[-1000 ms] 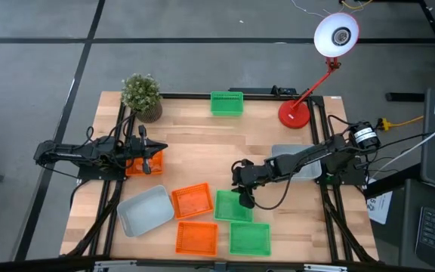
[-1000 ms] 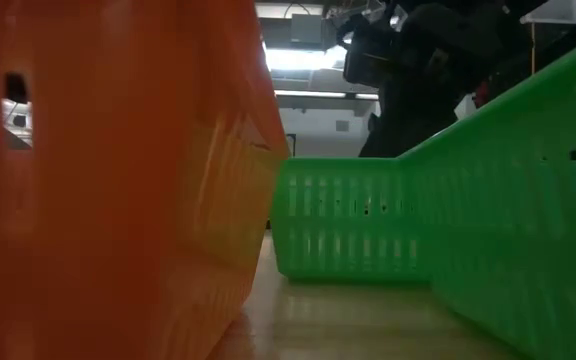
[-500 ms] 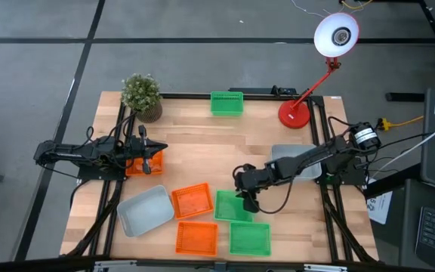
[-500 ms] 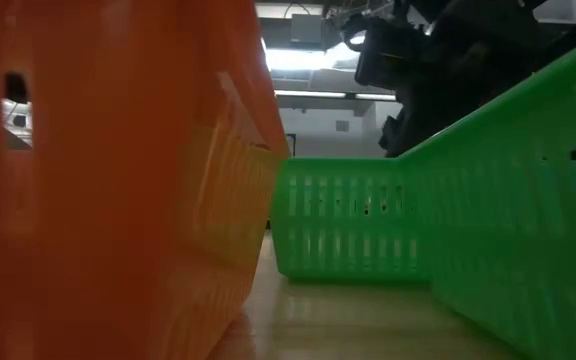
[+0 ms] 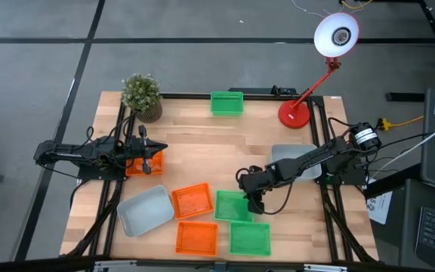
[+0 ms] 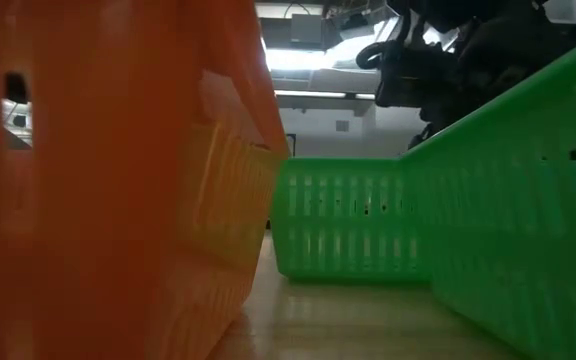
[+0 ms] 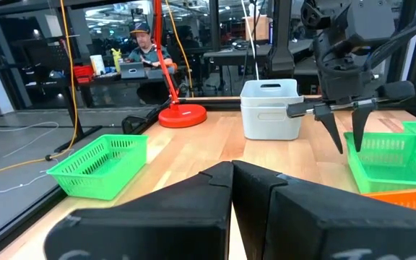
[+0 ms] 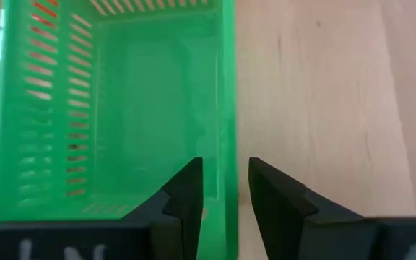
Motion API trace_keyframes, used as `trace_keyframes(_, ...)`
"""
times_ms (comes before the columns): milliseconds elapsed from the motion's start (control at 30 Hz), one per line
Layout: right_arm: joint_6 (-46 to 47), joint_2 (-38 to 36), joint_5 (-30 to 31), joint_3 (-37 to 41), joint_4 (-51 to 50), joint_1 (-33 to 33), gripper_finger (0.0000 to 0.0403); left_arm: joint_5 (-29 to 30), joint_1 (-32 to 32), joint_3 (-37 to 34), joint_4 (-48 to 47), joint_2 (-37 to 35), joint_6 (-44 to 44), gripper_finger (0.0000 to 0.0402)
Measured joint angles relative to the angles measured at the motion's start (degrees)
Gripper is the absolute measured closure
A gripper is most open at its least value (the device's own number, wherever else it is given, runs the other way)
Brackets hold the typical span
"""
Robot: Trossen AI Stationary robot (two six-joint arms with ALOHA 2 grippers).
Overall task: Stack baskets by color
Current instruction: Stack the center green bin onto the top center green bin
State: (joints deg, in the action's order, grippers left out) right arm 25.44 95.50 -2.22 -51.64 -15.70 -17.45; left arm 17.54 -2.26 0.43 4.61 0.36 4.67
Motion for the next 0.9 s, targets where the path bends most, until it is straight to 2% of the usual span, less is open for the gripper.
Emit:
trace_keyframes(100, -0.2, 0.0, -0.5, 0.0, 0.0, 0.0, 0.0309, 0.0, 0.0, 0.0, -0.7, 0.0, 0.0, 0.0401)
trace_keyframes(267, 1.4, 0.0, -2.3, 0.0, 0.0, 0.0, 0.0390, 0.0, 0.0, 0.0, -1.1, 0.0, 0.0, 0.0401)
trace_keyframes(400, 2.8, 0.0, -2.2, -0.4, -0.9, 0.0, 0.0397, 0.0, 0.0, 0.0, -1.2, 0.0, 0.0, 0.0401)
trace_keyframes(500, 1.1, 0.0, -1.4, -3.9, -7.8, 0.5, 0.0398, 0.0, 0.0, 0.0, -1.2, 0.0, 0.0, 0.0401)
trace_keyframes(700, -7.1, 0.0, 9.5, -16.7, -27.5, 1.5, 0.0400, 0.0, 0.0, 0.0, -1.3, 0.0, 0.0, 0.0401)
trace_keyframes(900, -18.7, 0.0, 22.8, -29.5, -39.5, 3.8, 0.0401, 0.0, 0.0, 0.0, -1.3, 0.0, 0.0, 0.0401)
